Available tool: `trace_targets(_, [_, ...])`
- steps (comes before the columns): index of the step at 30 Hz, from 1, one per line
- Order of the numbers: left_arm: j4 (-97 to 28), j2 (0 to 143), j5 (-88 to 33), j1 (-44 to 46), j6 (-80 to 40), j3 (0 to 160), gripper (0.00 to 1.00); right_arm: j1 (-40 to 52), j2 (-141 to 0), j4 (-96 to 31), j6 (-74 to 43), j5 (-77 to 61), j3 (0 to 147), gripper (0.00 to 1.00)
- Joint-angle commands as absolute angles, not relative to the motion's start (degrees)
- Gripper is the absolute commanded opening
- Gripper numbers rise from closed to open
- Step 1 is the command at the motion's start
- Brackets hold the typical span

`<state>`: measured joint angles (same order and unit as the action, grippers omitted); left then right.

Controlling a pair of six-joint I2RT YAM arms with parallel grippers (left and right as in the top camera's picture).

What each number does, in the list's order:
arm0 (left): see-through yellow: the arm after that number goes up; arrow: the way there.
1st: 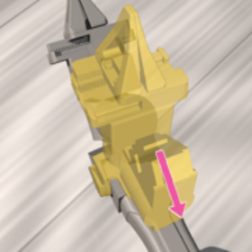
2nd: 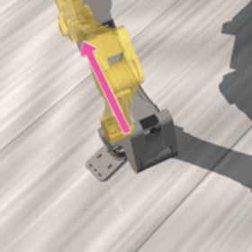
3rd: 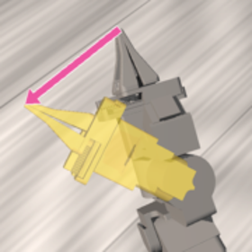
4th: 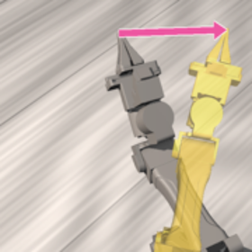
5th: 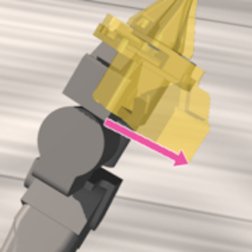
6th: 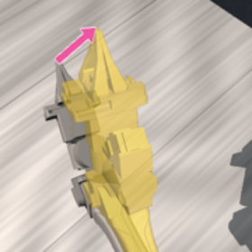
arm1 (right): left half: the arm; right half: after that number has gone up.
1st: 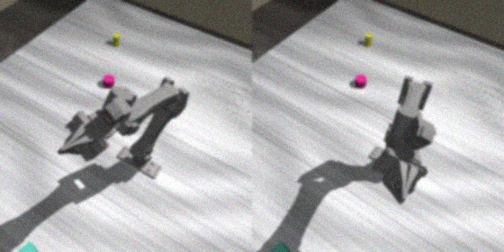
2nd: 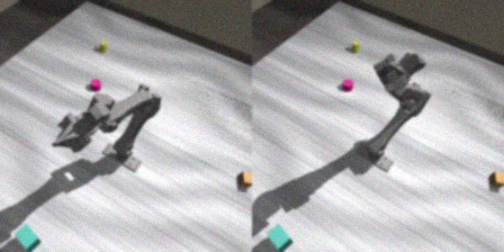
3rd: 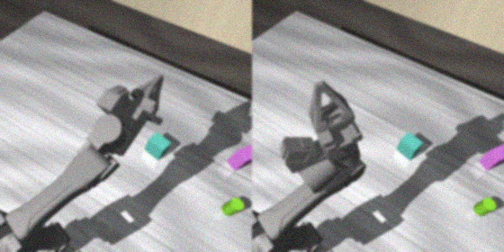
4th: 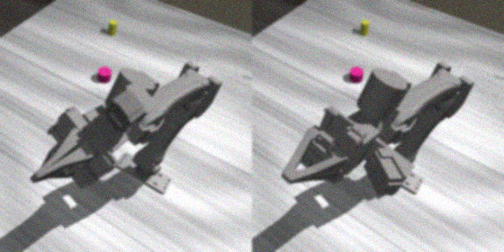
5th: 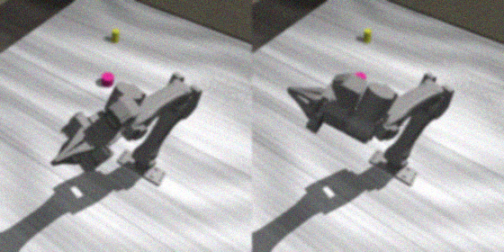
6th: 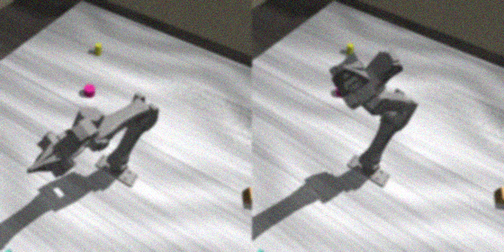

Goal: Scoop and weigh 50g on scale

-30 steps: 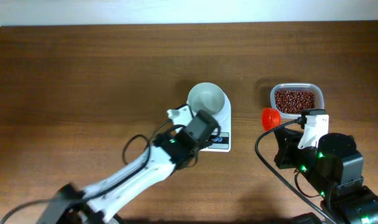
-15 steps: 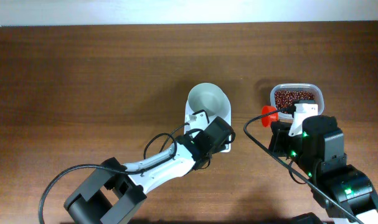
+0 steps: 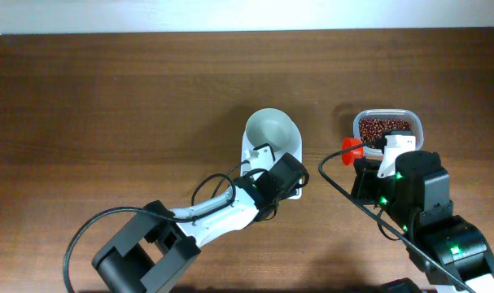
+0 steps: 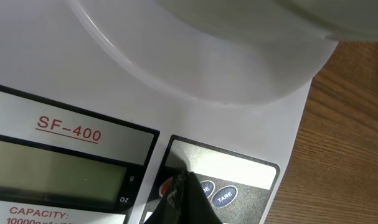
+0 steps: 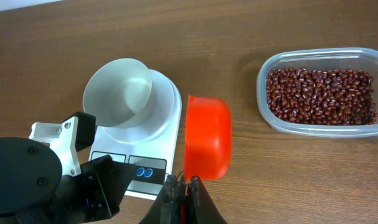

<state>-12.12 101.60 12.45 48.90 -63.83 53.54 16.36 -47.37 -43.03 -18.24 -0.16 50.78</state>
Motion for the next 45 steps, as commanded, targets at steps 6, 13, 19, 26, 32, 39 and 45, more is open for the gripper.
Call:
trace_targets(6, [-18.6,103.3,10.7,47.7,-65.3,53.7,0.00,16.0,-47.2,-43.6,-18.4,0.5,51.9,0.04])
trace_targets(13, [-23.8,87.9,-0.3,47.9,-45.5,53.7,0.00,16.0,-47.2,-41.9,-18.4,1.0,51.9,0.04])
trace_targets(19, [-36.4,61.4,16.7,42.4,-20.9,53.7,0.79,16.0,-47.4,-35.7,-18.4,3.2,51.9,0.04])
trace_targets(26, [-42.1,59.8,16.6,36.9,-11.4,53.7,0.99,16.0,-50.6,-35.1,-23.4,-2.8,51.9,0.04])
trace_targets(32, [-44.9,59.8,-8.8,23.9,14.8,61.0,0.99,16.0,-51.3,-36.2,-23.4,-8.1,51.9,0.04])
trace_targets(39, [-47.7,59.9,-6.2,23.0,16.2,61.2,0.99,16.0,-51.3,-37.5,-23.4,-8.4,51.9,0.04])
trace_targets(45, [-52.0,59.9,-14.2,19.6,21.0,61.2,0.99,16.0,-50.9,-37.9,-23.4,-8.3,51.9,0.04])
